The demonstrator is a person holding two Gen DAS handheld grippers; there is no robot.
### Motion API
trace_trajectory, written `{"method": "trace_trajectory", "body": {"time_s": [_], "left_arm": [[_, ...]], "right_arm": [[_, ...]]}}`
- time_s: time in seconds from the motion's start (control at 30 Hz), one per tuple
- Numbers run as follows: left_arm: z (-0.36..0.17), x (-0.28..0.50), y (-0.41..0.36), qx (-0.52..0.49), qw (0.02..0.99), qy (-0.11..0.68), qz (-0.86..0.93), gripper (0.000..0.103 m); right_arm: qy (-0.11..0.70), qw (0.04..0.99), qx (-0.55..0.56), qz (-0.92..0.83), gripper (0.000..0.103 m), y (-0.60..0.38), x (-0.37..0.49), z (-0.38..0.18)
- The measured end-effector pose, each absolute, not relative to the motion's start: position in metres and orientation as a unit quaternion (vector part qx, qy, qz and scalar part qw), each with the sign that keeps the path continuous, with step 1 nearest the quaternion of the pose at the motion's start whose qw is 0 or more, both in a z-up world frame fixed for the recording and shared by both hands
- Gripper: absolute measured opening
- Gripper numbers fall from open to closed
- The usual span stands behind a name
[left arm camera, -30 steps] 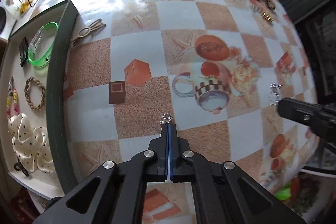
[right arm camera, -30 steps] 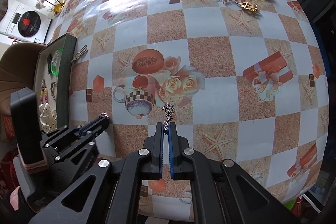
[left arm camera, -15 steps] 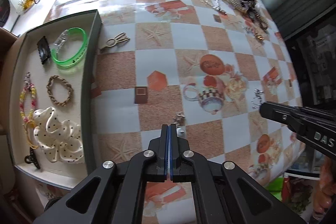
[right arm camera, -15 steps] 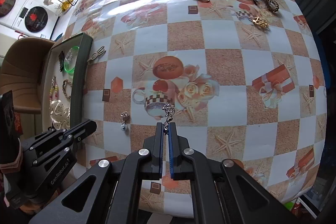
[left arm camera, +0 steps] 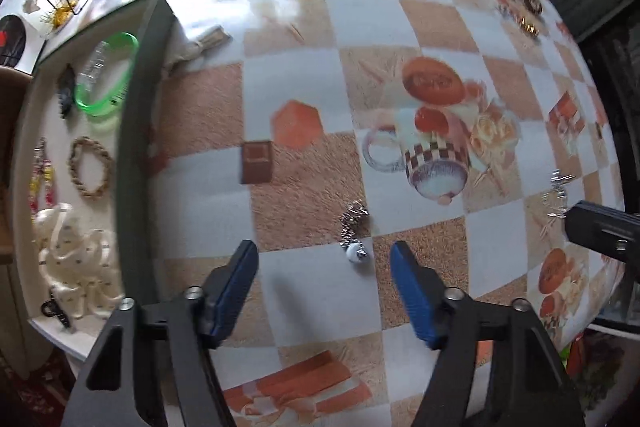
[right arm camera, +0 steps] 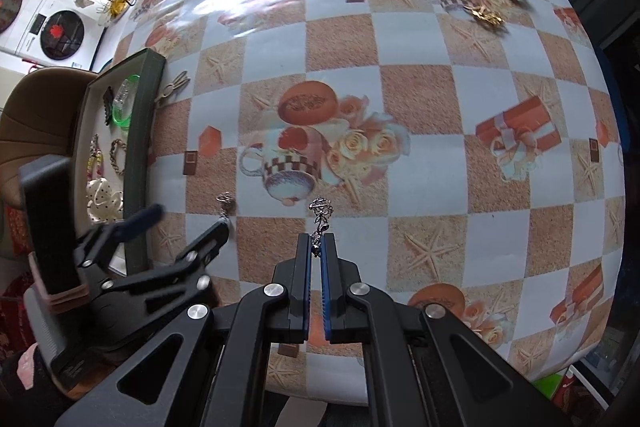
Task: Organize jewelry
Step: 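Lift both charms and carry them toward the tray, then lower both charms into the tray and open both tools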
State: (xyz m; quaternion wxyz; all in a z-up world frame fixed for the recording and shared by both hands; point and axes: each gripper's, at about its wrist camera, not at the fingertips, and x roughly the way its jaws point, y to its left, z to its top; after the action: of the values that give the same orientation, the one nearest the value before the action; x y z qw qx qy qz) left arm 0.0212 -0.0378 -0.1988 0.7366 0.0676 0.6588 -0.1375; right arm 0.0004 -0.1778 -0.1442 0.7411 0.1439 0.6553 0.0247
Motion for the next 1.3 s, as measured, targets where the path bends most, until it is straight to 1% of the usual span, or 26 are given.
{"method": "trace_trajectory", "body": {"time_s": [0.03,0.1,0.17,0.2,0.23,0.27,0.3,0.4,0.5,0.83,1.1,1.3], "left_arm": [[-0.202,0.021,-0.040,0.070,0.733,0.662,-0.140,0.065],[-0.205,0.021,-0.043,0.073,0.732,0.662,-0.142,0.065],[-0.205,0.020,-0.046,0.079,0.734,0.659,-0.145,0.057],[-0.204,0.019,-0.048,0.087,0.735,0.656,-0.145,0.046],[-0.203,0.019,-0.050,0.094,0.737,0.653,-0.147,0.028],[-0.202,0.019,-0.052,0.095,0.736,0.652,-0.153,0.017],[-0.202,0.019,-0.053,0.096,0.734,0.654,-0.158,0.013],[-0.199,0.017,-0.052,0.085,0.733,0.653,-0.171,0.013],[-0.189,0.018,-0.047,0.047,0.732,0.654,-0.189,0.013],[-0.138,0.024,-0.027,0.001,0.755,0.627,-0.195,0.013],[-0.102,0.033,0.009,-0.021,0.782,0.599,-0.170,0.013],[-0.088,0.033,0.041,-0.038,0.797,0.586,-0.144,0.013]], "right_arm": [[0.655,0.741,0.144,0.023,0.004,-0.180,0.000,-0.145],[0.655,0.741,0.147,0.019,0.004,-0.184,-0.002,-0.145],[0.656,0.740,0.150,0.015,0.004,-0.188,-0.004,-0.146],[0.656,0.739,0.152,0.013,0.004,-0.190,-0.004,-0.147],[0.656,0.738,0.154,0.011,0.004,-0.191,-0.005,-0.148],[0.657,0.738,0.156,0.010,0.004,-0.192,-0.005,-0.149],[0.657,0.737,0.157,0.009,0.004,-0.193,-0.005,-0.149],[0.655,0.739,0.158,0.009,0.004,-0.193,-0.005,-0.148],[0.651,0.742,0.160,0.011,0.004,-0.192,-0.004,-0.144],[0.638,0.753,0.159,0.025,0.004,-0.181,0.003,-0.128],[0.625,0.766,0.145,0.050,0.004,-0.157,0.015,-0.106],[0.620,0.771,0.126,0.073,0.004,-0.129,0.025,-0.093]]}}
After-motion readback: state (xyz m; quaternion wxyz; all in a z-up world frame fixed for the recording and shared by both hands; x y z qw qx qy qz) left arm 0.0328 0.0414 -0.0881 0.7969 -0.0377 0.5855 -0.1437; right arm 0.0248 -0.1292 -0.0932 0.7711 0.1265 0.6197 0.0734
